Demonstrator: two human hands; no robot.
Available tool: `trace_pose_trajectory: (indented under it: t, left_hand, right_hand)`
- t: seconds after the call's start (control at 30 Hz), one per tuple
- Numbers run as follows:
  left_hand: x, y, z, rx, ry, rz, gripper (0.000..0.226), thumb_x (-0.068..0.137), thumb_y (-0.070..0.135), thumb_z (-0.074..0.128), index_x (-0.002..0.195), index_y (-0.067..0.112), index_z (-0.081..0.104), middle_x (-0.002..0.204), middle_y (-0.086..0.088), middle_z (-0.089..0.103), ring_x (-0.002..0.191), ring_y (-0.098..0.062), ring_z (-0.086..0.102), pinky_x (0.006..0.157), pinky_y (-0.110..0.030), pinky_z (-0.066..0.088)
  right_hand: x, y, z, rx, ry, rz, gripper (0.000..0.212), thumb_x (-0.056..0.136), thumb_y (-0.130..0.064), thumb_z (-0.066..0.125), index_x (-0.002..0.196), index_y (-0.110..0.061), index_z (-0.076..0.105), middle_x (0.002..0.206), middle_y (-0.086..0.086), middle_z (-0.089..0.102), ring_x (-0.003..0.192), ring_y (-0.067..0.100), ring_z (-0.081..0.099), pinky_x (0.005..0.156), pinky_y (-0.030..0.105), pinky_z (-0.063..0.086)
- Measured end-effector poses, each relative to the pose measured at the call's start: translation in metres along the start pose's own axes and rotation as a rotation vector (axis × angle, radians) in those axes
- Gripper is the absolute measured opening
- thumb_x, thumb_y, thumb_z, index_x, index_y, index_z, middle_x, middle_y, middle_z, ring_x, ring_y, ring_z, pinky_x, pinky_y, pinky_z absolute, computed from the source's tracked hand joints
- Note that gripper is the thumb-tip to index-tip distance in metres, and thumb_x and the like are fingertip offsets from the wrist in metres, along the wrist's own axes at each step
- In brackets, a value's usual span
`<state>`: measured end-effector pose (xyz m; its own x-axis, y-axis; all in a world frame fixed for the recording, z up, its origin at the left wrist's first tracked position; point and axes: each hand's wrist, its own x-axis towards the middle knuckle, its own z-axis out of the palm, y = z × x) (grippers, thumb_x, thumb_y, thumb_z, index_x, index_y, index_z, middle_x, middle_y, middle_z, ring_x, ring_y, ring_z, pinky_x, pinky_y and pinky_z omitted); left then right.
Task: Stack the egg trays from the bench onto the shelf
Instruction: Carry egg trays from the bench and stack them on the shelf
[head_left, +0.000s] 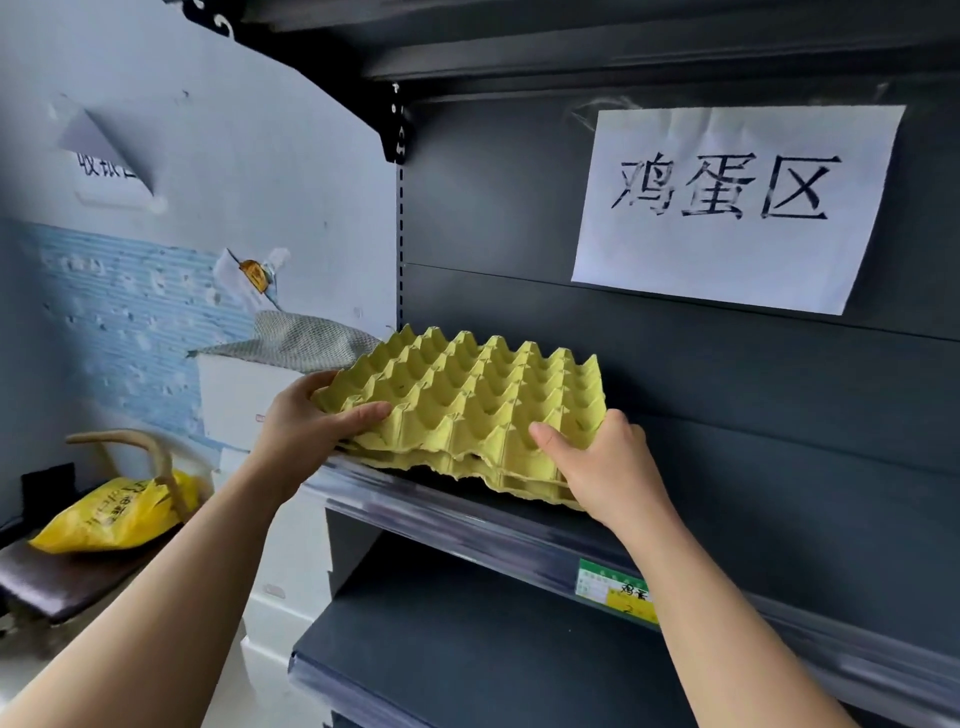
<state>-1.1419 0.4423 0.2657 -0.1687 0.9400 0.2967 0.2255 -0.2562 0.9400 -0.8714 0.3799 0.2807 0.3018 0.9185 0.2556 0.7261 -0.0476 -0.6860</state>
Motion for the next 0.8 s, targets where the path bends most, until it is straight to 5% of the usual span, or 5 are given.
trace_pose_trajectory:
  t: [0.2, 0.47, 0.63, 0.8]
  left_hand:
    - [0.019, -0.013, -0.006, 0.111, -0.004, 0.041, 0.054, 0.060, 0.032, 0.086, 0.106, 0.026, 0.058, 0.077, 0.019, 0.069, 0.066, 0.008, 0.065, 0.061, -0.008, 0.048]
    - [0.032, -0.026, -0.013, 0.372, -0.088, 0.043, 0.085, 0.063, 0.049, 0.080, 0.134, 0.011, 0.053, 0.124, -0.004, 0.060, 0.113, -0.020, 0.057, 0.096, -0.031, 0.041]
    - [0.025, -0.014, -0.005, 0.633, -0.028, 0.335, 0.069, 0.078, 0.059, 0.063, 0.130, 0.014, 0.058, 0.132, -0.008, 0.057, 0.114, -0.030, 0.056, 0.097, -0.043, 0.045]
    - [-0.011, 0.006, 0.021, 0.655, -0.139, 0.689, 0.050, 0.082, 0.050, 0.052, 0.113, 0.015, 0.070, 0.116, -0.004, 0.067, 0.101, -0.032, 0.061, 0.087, -0.043, 0.049]
  right_hand:
    - [0.005, -0.003, 0.015, -0.075, -0.012, -0.001, 0.076, 0.078, -0.068, 0.056, 0.121, -0.007, 0.042, 0.111, 0.003, 0.041, 0.082, 0.016, 0.049, 0.053, 0.022, 0.035]
    - [0.002, -0.012, 0.024, -0.329, -0.013, -0.020, 0.081, 0.075, -0.075, 0.051, 0.119, -0.008, 0.046, 0.114, 0.006, 0.047, 0.079, 0.017, 0.050, 0.053, 0.024, 0.036]
    - [-0.016, -0.013, 0.019, -0.423, 0.046, -0.030, 0.075, 0.078, -0.077, 0.042, 0.119, -0.015, 0.048, 0.119, 0.003, 0.050, 0.104, 0.022, 0.052, 0.072, 0.032, 0.041]
    - [-0.058, -0.015, 0.001, -0.420, 0.171, -0.098, 0.056, 0.093, -0.054, 0.043, 0.132, -0.015, 0.050, 0.137, -0.001, 0.048, 0.122, 0.019, 0.047, 0.094, 0.031, 0.039]
